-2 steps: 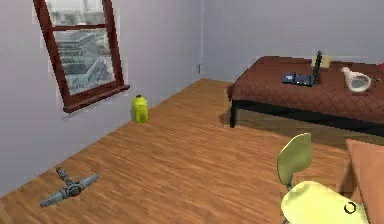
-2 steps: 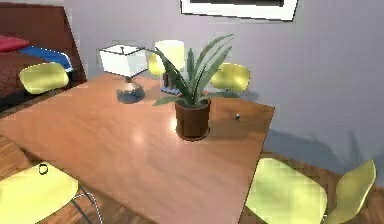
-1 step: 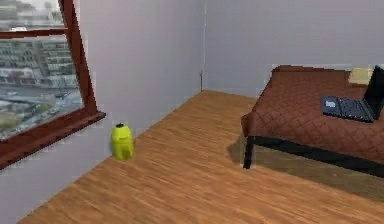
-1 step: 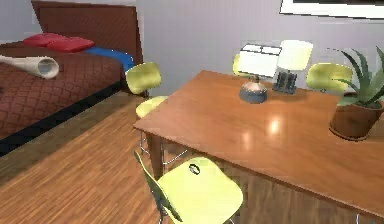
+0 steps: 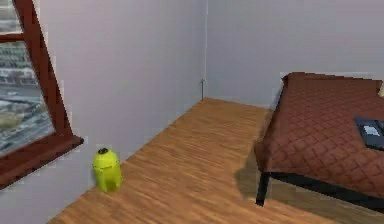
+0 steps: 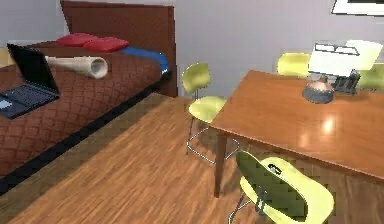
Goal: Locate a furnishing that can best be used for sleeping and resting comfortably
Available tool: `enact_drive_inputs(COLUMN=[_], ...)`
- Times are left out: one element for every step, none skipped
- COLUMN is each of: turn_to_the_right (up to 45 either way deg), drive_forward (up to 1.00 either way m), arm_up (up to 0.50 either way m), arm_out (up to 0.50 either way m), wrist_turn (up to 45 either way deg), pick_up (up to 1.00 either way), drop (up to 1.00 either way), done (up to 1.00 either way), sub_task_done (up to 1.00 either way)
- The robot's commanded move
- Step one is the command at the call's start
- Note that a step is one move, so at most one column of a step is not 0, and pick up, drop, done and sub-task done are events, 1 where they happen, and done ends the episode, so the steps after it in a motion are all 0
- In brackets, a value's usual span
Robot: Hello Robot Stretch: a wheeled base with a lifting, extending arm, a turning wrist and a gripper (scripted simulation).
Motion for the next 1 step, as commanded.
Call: enact_drive_inputs(turn_to_the_right=[45.0], drive_forward=[0.0], arm_up=[0.0], arm_out=[0.0], wrist_turn=[0.0], pick_up=[0.0], drop=[0.0], done=[0.0], sub_task_done=[0.0])
